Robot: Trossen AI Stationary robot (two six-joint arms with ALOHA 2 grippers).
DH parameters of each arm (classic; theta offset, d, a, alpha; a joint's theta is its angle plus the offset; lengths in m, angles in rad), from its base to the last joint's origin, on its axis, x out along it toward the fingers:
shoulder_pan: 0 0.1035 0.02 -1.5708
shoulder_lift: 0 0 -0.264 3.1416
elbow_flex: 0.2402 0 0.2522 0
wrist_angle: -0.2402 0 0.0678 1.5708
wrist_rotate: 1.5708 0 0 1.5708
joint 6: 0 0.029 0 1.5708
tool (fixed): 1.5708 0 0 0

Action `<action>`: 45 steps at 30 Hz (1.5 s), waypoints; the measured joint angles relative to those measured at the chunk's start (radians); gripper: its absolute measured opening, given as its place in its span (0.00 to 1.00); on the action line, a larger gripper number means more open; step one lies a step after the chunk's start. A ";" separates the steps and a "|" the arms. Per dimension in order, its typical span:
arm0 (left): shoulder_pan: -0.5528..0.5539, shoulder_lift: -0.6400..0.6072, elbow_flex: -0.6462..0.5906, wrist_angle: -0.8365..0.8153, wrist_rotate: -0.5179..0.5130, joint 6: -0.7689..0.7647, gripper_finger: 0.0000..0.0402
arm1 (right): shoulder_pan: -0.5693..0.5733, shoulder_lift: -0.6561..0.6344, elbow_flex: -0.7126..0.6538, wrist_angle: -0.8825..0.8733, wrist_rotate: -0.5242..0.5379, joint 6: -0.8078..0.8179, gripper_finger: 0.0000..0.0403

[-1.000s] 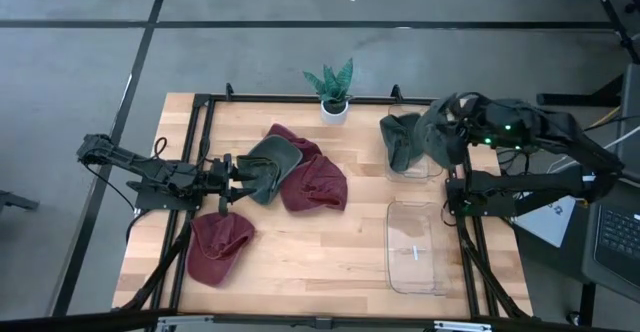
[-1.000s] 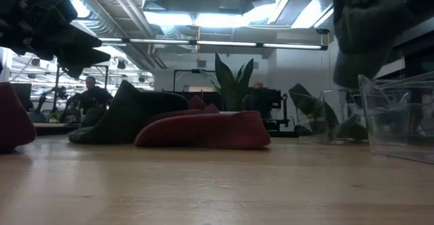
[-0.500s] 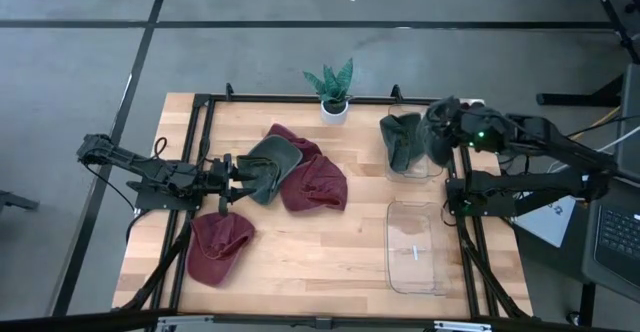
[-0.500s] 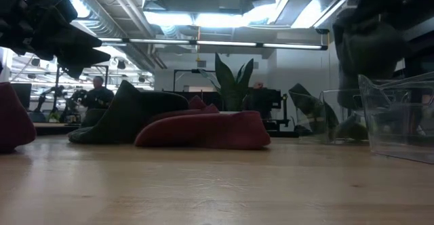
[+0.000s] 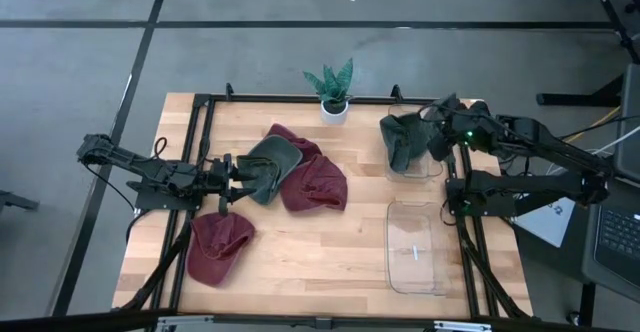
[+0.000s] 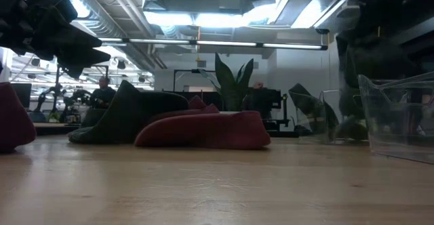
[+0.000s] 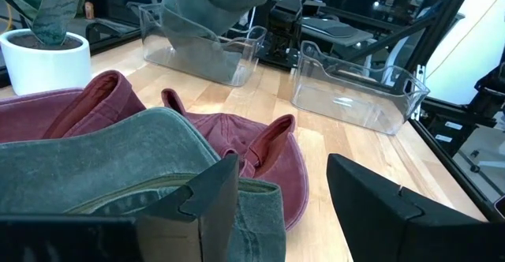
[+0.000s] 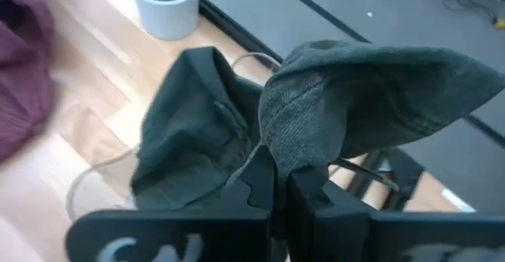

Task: Pick & Place hat
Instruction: Put the right black cap into the top transparent bin

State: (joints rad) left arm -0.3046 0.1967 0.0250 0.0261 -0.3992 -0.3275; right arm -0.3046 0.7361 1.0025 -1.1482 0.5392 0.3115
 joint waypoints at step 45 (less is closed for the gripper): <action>0.000 0.000 0.000 0.000 0.000 0.000 0.47 | 0.008 0.396 -0.142 0.314 -0.194 -0.297 0.08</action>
State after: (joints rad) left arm -0.3050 0.1964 0.0250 0.0261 -0.3993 -0.3275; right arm -0.2966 1.1324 0.8608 -0.8337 0.3449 0.0149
